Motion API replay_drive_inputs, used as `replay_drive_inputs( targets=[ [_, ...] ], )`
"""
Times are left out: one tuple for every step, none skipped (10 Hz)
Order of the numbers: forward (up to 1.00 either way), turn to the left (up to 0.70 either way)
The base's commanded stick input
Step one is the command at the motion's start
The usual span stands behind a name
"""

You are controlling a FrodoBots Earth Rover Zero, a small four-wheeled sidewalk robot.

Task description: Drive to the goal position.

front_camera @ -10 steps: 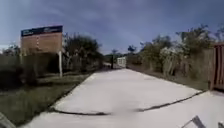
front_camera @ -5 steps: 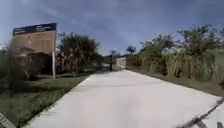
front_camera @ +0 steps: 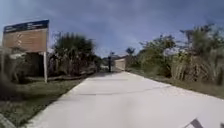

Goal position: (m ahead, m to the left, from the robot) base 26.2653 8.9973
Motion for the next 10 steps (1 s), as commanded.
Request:
replay_drive_inputs(
  targets=[
    [0.85, 0.0],
    [0.85, 0.0],
    [0.85, 0.0],
    [0.85, 0.0],
    [0.85, 0.0],
    [0.85, -0.16],
    [0.85, -0.34],
    [0.85, -0.34],
    [0.85, -0.34],
    [0.85, 0.0]
  ],
)
